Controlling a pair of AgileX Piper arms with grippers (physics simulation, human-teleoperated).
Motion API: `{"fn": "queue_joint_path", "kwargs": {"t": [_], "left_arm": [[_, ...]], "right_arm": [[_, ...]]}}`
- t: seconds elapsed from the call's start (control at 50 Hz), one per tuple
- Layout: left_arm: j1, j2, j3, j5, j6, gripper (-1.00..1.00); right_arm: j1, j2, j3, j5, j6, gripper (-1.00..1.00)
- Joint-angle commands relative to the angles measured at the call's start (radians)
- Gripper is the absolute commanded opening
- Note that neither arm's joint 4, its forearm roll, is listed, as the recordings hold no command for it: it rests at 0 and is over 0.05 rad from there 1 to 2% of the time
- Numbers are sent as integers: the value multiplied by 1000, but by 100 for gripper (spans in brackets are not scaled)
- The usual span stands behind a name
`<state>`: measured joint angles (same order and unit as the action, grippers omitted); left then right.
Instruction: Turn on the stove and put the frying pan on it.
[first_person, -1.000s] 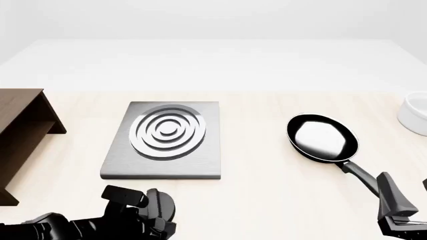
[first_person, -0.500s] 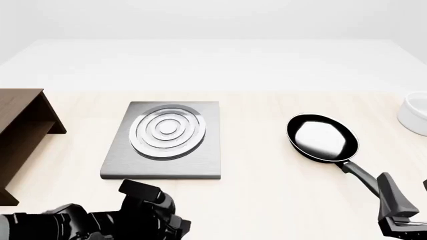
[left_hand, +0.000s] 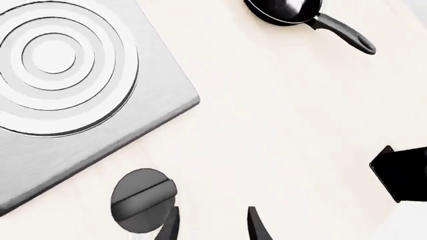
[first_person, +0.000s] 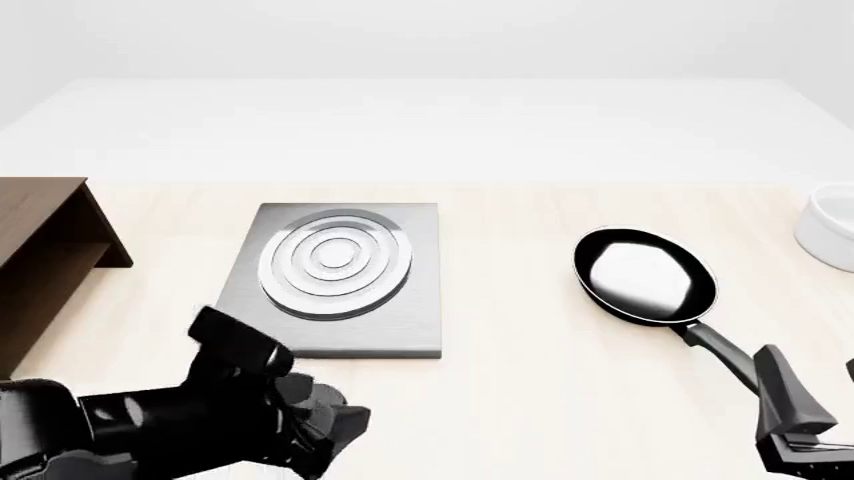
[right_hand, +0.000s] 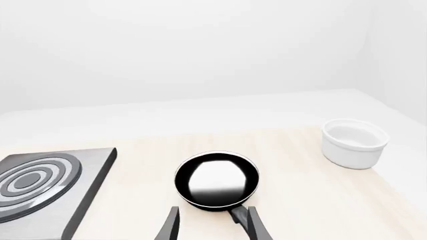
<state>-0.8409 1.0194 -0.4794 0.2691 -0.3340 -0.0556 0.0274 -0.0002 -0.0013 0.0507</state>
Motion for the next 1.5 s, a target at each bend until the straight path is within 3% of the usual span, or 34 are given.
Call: {"fn": "queue_joint_path", "kwargs": {"t": [0.02, 0.06, 0.1, 0.14, 0.22, 0.26, 0.3, 0.38, 0.42, 0.5, 0.52, 0.54, 0.56, 0.62, 0.68, 0.74, 0.78, 0.84, 0.88, 0.9, 0.96, 1.0, 1.06, 1.14, 1.18, 1.36, 1.5], "left_arm": [[249, -332, 9, 179, 308, 100], [321, -391, 58, 164, 359, 100], [336, -416, 76, 151, 369, 100], [420, -505, 136, 137, 433, 100], [437, -526, 244, 29, 379, 100], [522, -592, 312, 2, 469, 100], [521, -608, 330, -19, 463, 100], [627, -686, 430, -82, 539, 100], [655, -666, 466, -141, 528, 100], [714, -750, 479, -114, 542, 100], [752, -797, 479, -89, 528, 100], [736, -795, 479, -98, 498, 100], [784, -830, 478, -74, 501, 100], [841, -907, 479, -30, 495, 100], [884, -915, 479, -38, 487, 100], [928, -976, 479, -7, 488, 100], [966, -1017, 479, 18, 446, 100], [1018, -1019, 479, -17, 430, 100], [1012, -1019, 479, -40, 414, 100], [1014, -1019, 479, -34, 406, 100], [1001, -1019, 479, -22, 368, 100], [992, -1019, 479, -22, 360, 100], [984, -1019, 479, -24, 363, 100], [974, -1019, 479, -21, 332, 100], [972, -1019, 479, -20, 329, 100], [952, -1019, 479, -22, 303, 100], [945, -1019, 479, -19, 293, 100]], "right_arm": [[0, -4, 0, 4, -5, 100], [0, -4, 0, 4, -9, 100], [1, -5, 0, 5, -9, 100], [-1, -11, 0, 9, -8, 100], [1, -10, 0, 8, -16, 100], [2, -8, 0, 7, -23, 100], [3, -7, 0, 7, -24, 100], [1, -5, 0, 5, -28, 100], [1, -11, 0, 7, -29, 100], [6, -19, 0, 9, -25, 100], [25, -22, 0, 8, -24, 100], [25, -22, 0, 8, -24, 100], [-10, -18, 0, 9, -14, 100], [-2, -3, 0, 5, -17, 100], [-45, 119, 0, -84, 22, 100], [-42, 69, 0, -51, 51, 100], [-53, 45, 0, -27, 80, 100], [-38, 134, 0, -90, 100, 100], [-40, 216, -1, -152, 101, 100], [-42, 230, 0, -166, 73, 100], [-1, 284, -8, -187, 99, 100], [2, 315, -19, -193, 87, 100], [98, 329, -69, -128, 87, 100], [133, 342, -165, -3, 40, 100], [134, 347, -186, 24, 29, 100], [191, 443, -413, 281, -122, 100], [216, 595, -514, 355, -188, 100]]}}
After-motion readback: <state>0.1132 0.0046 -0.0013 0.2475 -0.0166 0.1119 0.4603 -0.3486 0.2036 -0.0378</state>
